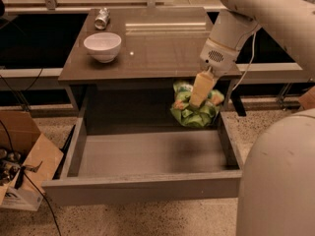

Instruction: Place green rice chip bag into top drawer

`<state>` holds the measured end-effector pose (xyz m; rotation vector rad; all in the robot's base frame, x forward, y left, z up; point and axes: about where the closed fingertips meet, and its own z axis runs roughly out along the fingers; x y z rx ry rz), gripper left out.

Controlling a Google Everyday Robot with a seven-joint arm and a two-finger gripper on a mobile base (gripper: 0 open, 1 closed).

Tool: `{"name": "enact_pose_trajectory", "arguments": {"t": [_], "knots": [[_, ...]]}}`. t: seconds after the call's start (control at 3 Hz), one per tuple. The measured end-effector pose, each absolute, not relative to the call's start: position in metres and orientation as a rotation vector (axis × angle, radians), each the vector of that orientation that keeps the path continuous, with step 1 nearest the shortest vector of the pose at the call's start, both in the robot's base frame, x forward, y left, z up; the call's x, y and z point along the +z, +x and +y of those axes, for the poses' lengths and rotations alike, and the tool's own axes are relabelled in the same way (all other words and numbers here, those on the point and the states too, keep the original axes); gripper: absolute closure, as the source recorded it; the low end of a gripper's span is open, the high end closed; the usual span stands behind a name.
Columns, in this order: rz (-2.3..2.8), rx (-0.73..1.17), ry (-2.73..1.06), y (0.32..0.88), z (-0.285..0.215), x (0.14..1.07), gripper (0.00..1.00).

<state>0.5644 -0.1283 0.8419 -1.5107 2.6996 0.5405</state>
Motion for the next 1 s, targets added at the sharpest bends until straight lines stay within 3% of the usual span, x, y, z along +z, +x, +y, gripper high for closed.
{"name": "enact_pose_trajectory", "arguments": {"t": [0.33,1.0], "knots": [[2.751,0.636,-1.502,0.541,-0.138,0.812,1.00],[2.726,0.812,-1.492,0.552,-0.118,0.740,1.00]]}}
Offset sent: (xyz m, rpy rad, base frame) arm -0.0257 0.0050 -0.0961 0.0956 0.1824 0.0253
